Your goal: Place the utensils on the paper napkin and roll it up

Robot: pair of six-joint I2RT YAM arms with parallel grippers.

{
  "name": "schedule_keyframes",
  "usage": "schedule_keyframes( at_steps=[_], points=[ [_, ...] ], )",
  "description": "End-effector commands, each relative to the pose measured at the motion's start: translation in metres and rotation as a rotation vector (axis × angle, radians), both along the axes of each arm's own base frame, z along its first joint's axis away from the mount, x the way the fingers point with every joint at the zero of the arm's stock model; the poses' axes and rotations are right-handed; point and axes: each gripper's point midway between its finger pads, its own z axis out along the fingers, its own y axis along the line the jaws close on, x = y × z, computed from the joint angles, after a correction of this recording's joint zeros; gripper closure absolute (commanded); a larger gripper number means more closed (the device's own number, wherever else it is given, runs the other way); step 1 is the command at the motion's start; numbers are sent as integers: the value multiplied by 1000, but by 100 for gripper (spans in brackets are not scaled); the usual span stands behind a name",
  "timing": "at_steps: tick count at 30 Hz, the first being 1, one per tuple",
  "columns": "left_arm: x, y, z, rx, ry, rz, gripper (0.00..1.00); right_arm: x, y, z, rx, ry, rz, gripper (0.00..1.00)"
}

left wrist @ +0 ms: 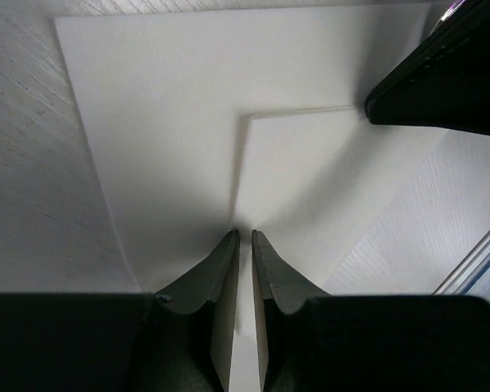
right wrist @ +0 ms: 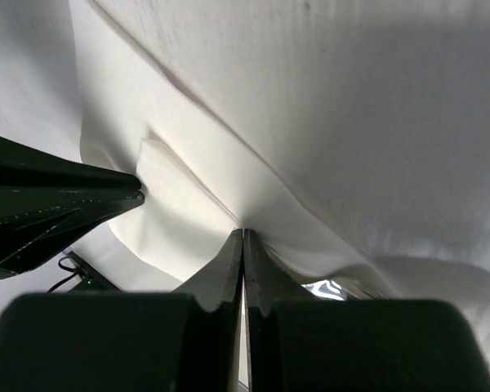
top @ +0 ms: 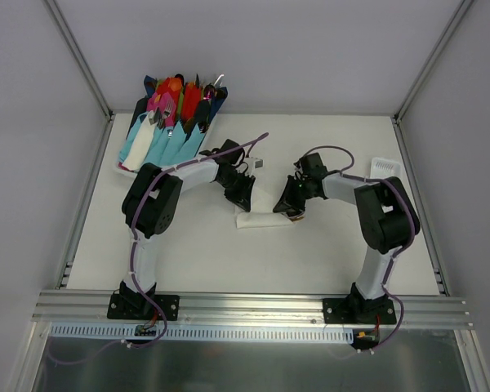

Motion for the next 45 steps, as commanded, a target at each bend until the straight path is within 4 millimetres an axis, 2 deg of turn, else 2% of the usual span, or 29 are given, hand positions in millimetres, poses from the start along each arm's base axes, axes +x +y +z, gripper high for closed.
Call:
schedule_keyframes(
  at_steps=[1, 4, 5, 6, 8, 9, 14, 15, 17, 22, 32, 34, 36, 37, 41, 42, 45],
  points=[
    [-2, 17, -20, 68, 28, -8, 87, 5, -10, 28, -25, -63, -61, 98],
    [-4, 17, -21, 72, 53, 26, 87, 10, -9, 48, 16, -115, -113, 94],
    [-5, 17, -21, 73, 56, 30, 88, 15, -5, 64, 56, -149, -157, 93],
    [-6, 18, -22, 76, 69, 43, 88, 10, -7, 61, 67, -141, -183, 92],
    [-9, 17, -25, 74, 97, 58, 89, 14, 3, 74, 139, -174, -234, 92],
    [-10, 17, -26, 73, 104, 64, 89, 11, 6, 72, 152, -168, -242, 92],
    [-9, 15, -27, 65, 123, 94, 90, 2, 26, 53, 154, -122, -248, 94],
    [-8, 14, -27, 61, 121, 99, 90, -1, 31, 44, 145, -98, -239, 95],
    [-7, 14, -25, 59, 118, 105, 90, 1, 35, 37, 136, -87, -245, 96],
    [-5, 16, -26, 61, 118, 114, 90, -2, 30, 10, 70, -33, -259, 99],
    [-3, 19, -26, 58, 119, 135, 88, -22, 11, -26, -31, 50, -280, 100],
    [3, 20, -14, 27, 98, 156, 85, -23, 7, -33, -48, 64, -281, 100],
    [13, 18, 1, -10, 59, 166, 78, -24, 4, -37, -61, 78, -281, 100],
    [20, 19, 19, -34, 17, 174, 76, -25, 2, -41, -68, 84, -279, 100],
    [50, 19, 65, -71, -145, 180, 66, -26, -4, -45, -84, 99, -273, 100],
    [57, 20, 70, -62, -183, 174, 61, -26, -6, -45, -84, 101, -273, 100],
    [77, 18, 69, -45, -231, 164, 54, -23, -9, -45, -91, 98, -271, 100]
  ],
)
